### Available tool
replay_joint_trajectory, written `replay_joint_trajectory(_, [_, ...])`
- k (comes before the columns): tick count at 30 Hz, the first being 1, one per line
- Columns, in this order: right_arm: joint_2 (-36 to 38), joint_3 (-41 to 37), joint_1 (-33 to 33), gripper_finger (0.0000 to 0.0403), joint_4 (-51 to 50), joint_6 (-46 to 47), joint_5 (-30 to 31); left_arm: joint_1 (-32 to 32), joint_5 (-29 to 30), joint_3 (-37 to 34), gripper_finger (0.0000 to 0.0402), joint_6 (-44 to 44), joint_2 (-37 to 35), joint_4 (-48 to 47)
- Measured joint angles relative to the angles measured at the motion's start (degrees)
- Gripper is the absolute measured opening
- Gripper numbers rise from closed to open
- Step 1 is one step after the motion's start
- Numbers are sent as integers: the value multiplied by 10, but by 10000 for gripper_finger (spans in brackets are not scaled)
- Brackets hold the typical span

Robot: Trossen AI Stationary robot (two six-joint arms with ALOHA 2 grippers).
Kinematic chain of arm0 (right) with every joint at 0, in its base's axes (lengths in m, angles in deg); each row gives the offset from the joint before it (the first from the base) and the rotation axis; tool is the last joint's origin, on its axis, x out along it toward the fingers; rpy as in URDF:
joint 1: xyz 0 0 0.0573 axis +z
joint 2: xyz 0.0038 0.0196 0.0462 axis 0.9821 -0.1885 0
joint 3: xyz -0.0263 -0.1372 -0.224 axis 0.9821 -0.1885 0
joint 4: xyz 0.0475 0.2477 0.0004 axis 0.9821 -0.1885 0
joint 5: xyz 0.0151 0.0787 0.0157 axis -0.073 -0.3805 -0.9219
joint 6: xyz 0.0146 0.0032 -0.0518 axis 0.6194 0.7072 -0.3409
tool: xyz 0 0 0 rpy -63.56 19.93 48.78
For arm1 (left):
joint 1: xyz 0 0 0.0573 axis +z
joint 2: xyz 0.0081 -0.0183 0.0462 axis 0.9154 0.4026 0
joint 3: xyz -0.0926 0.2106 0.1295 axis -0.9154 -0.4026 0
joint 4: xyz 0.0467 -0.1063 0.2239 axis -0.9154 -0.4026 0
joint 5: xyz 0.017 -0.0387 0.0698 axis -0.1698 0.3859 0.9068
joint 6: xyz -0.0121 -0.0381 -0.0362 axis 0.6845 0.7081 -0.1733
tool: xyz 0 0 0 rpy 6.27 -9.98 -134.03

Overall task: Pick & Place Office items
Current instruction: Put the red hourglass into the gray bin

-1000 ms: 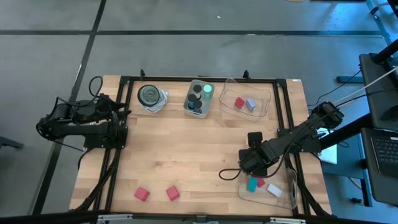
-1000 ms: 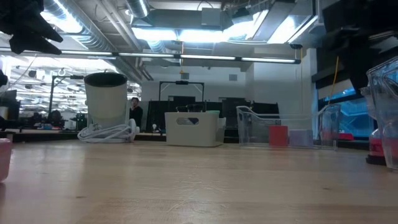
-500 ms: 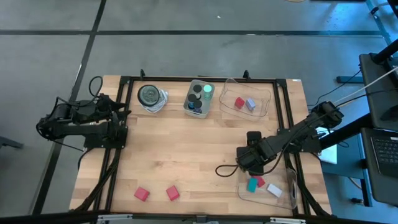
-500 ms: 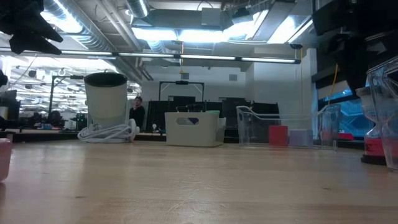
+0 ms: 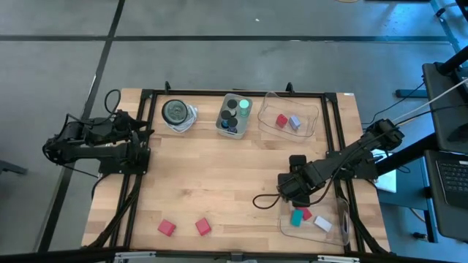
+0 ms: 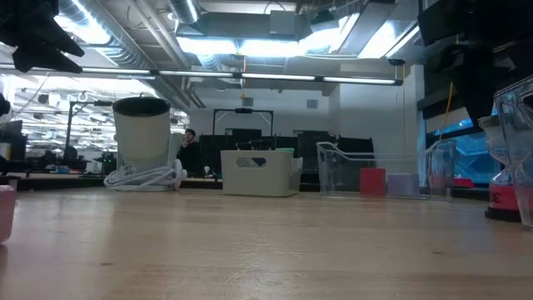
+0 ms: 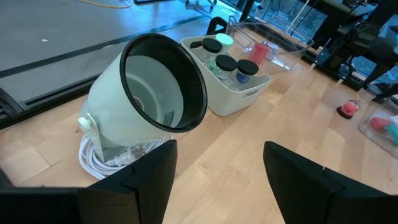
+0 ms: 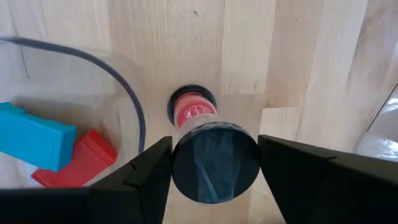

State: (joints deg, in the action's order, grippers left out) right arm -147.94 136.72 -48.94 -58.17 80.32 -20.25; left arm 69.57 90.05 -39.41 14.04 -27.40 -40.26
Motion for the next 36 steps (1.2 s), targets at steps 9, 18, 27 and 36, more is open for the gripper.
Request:
replay_joint_trajectory(9, [0, 0, 0, 214, 0, 5, 0, 0, 0, 0, 237, 0, 0, 0])
replay_joint_trajectory(18, [0, 0, 0, 206, 0, 53, 3, 0, 0, 0, 237, 0, 0, 0])
replay_joint_trajectory(27, [0, 14, -10, 157, -24, 157, 19, 0, 0, 0, 237, 0, 0, 0])
replay_joint_trajectory(36, [0, 18, -20, 95, -20, 161, 11, 0, 0, 0, 237, 0, 0, 0])
